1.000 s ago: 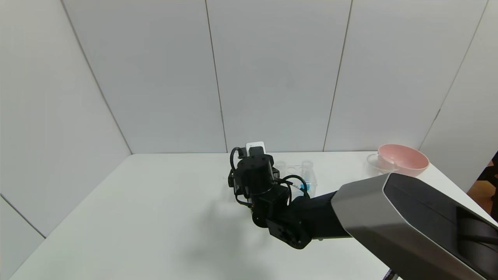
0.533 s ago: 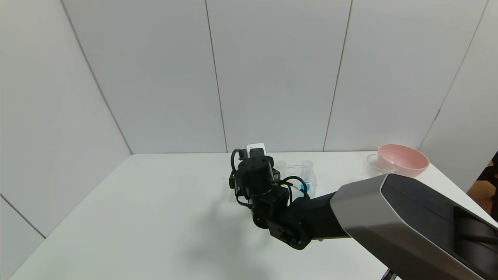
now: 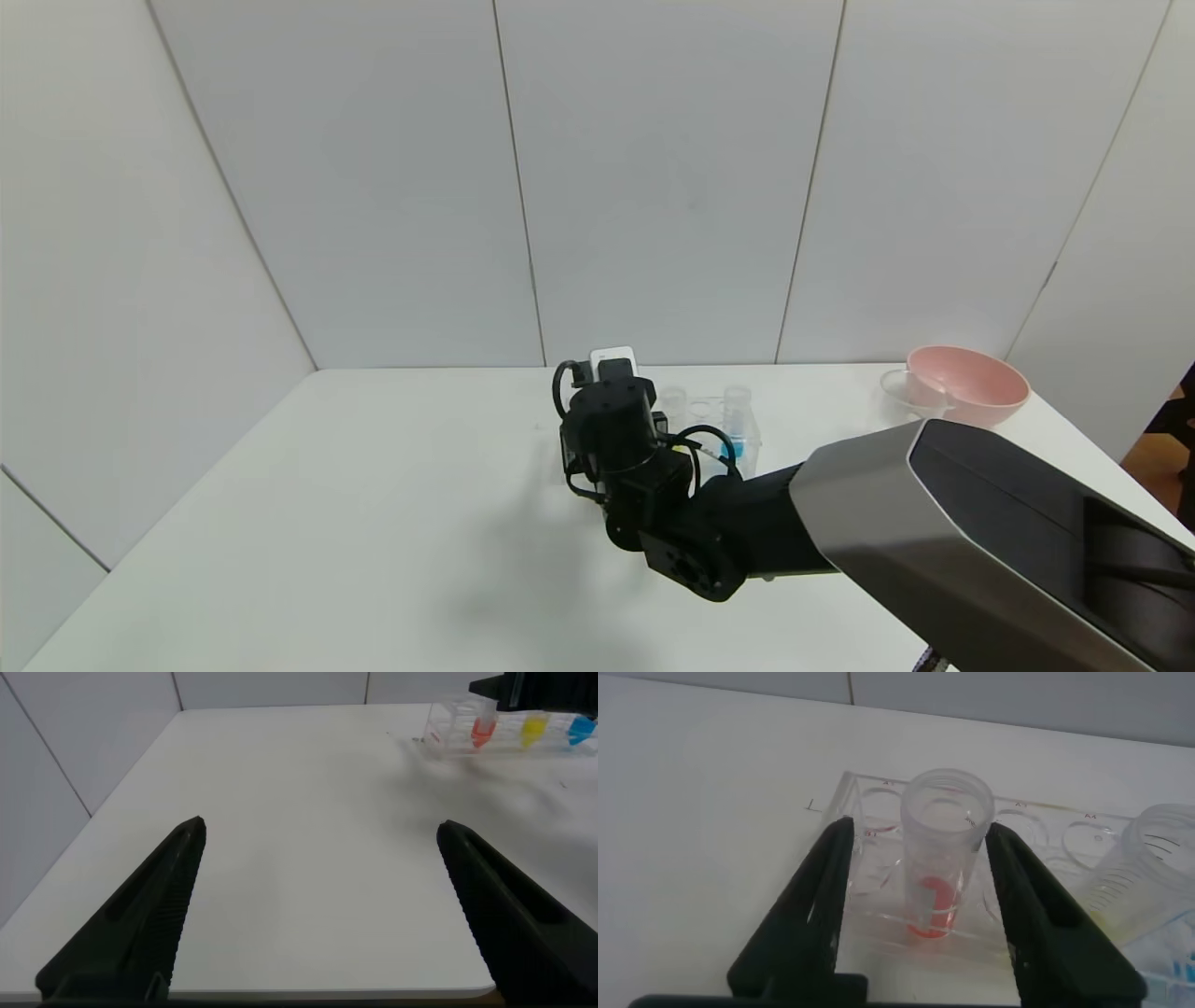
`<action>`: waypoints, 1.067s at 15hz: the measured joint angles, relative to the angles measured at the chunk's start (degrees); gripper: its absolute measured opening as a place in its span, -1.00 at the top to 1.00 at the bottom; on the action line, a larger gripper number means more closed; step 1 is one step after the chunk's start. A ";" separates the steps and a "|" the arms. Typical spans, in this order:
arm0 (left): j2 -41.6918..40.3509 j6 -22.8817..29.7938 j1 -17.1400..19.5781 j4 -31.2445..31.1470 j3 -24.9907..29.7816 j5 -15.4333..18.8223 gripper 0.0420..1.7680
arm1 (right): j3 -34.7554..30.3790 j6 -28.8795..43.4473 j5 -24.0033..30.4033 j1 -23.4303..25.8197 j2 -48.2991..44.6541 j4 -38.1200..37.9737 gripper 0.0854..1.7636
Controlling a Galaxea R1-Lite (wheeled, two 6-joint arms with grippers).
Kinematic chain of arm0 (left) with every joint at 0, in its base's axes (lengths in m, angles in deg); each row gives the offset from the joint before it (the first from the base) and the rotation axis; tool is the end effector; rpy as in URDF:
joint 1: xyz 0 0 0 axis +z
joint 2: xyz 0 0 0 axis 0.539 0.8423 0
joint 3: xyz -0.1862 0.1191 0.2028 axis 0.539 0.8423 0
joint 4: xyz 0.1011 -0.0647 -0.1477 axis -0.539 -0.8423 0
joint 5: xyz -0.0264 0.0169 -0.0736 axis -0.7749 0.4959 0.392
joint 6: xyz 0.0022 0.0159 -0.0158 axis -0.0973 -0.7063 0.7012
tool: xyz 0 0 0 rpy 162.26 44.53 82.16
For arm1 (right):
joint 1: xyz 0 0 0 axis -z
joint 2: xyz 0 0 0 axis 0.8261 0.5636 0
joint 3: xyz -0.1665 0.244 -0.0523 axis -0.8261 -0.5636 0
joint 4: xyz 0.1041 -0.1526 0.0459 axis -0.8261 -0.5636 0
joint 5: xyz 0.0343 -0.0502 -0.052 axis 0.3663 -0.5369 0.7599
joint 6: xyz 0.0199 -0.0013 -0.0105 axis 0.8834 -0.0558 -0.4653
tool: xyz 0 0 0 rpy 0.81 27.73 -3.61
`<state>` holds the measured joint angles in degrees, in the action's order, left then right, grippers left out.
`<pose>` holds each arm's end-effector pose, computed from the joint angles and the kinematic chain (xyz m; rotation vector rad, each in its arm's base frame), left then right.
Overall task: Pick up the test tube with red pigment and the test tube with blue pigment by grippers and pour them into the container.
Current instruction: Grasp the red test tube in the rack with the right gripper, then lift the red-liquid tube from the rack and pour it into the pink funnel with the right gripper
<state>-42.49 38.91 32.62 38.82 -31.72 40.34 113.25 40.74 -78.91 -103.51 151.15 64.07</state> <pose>-0.0227 0.0000 0.0755 -0.0001 0.0007 0.0000 0.3472 0.3640 0.0866 0.0197 0.2094 0.2103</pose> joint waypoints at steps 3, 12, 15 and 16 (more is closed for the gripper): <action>0.00 0.00 0.00 0.00 0.00 0.00 -1.00 | -0.20 0.00 -0.11 0.00 -0.10 -0.04 0.26; 0.00 0.00 0.00 0.00 0.00 0.00 -1.00 | -0.13 -1.02 -0.27 -0.17 -1.51 -0.28 0.51; 0.00 0.00 0.00 -0.02 0.00 0.00 -1.00 | -0.09 -2.68 -0.06 -0.28 -4.43 -1.37 0.51; 0.00 0.00 0.00 0.00 0.00 0.00 -1.00 | -0.07 -2.88 0.02 -0.41 -5.62 -2.04 0.51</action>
<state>-42.49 38.91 32.62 38.82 -31.72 40.34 113.18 37.87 -78.89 -103.92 145.53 62.03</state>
